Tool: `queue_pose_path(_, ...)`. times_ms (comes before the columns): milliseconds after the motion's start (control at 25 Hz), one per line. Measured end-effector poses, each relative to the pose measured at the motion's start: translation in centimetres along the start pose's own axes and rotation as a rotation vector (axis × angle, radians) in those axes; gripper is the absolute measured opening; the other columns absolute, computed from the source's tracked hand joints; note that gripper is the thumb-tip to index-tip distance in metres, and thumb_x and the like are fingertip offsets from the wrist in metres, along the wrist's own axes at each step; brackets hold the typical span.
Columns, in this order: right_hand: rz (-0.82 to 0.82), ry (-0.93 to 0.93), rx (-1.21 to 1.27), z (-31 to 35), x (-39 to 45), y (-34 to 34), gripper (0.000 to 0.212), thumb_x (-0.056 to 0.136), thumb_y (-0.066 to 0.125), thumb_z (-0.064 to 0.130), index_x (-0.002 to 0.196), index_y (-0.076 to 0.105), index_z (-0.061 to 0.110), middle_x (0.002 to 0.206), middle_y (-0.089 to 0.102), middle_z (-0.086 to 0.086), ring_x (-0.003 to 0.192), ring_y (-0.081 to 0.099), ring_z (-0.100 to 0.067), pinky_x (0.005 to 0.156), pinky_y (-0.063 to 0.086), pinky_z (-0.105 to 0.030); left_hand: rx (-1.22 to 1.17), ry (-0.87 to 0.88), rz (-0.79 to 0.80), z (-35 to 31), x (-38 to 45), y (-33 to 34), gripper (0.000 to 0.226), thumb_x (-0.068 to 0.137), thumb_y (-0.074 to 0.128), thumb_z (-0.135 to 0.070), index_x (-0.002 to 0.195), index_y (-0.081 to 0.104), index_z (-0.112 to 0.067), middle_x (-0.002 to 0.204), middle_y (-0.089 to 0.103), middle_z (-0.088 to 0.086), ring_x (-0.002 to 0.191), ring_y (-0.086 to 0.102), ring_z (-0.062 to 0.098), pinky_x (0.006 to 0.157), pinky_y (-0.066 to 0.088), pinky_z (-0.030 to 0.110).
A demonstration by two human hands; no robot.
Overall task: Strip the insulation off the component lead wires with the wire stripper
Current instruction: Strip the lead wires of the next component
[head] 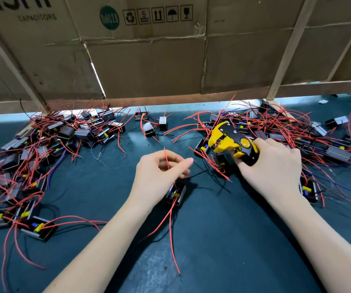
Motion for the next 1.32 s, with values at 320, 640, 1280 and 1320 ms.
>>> queue_pose_path(320, 0.005, -0.001, 0.007, -0.1, -0.1, 0.3, 0.034, 0.074, 0.055, 0.051, 0.072, 0.055, 0.017, 0.074, 0.062, -0.005, 0.076, 0.060, -0.033, 0.073, 0.031, -0.038, 0.239, 0.102, 0.051, -1.8, 0.2, -1.7, 0.009, 0.090, 0.065, -0.011, 0.084, 0.071, -0.015, 0.069, 0.075, -0.002, 0.070, 0.073, 0.009, 0.067, 0.054, 0.022)
queue_pose_path(640, 0.004, 0.029, -0.042, -0.3, 0.0, 0.1, 0.036, 0.076, 0.073, 0.045, 0.075, 0.058, 0.012, 0.076, 0.062, -0.009, 0.076, 0.059, -0.034, 0.073, 0.030, -0.039, -0.164, 0.085, 0.101, -1.0, -0.8, 1.8, 0.004, 0.091, 0.064, -0.004, 0.093, 0.068, -0.005, 0.086, 0.075, 0.012, 0.086, 0.075, 0.019, 0.074, 0.060, 0.026)
queue_pose_path(1280, 0.002, -0.115, -0.115, 2.2, -0.5, 0.0, 0.028, 0.066, 0.073, 0.032, 0.078, 0.058, 0.011, 0.077, 0.061, -0.008, 0.078, 0.056, -0.034, 0.073, 0.025, -0.038, 0.139, 0.254, 0.275, -2.1, -1.1, 3.4, 0.033, 0.102, 0.045, -0.005, 0.072, 0.057, -0.012, 0.093, 0.069, 0.013, 0.092, 0.071, 0.014, 0.071, 0.056, 0.025)
queue_pose_path(1320, -0.002, -0.118, -0.110, 2.2, -0.5, -0.1, 0.027, 0.067, 0.071, 0.033, 0.078, 0.058, 0.011, 0.077, 0.061, -0.008, 0.079, 0.056, -0.034, 0.073, 0.025, -0.038, 0.147, 0.247, 0.272, -2.0, -1.1, 3.4, 0.034, 0.101, 0.046, -0.004, 0.069, 0.056, -0.011, 0.093, 0.070, 0.011, 0.091, 0.071, 0.013, 0.070, 0.056, 0.024)
Point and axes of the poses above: each hand's wrist, its own x-axis towards the middle knuckle, its own y-axis out of the palm, z = x × y, the point moved 8 cm from there along x, towards the middle knuckle
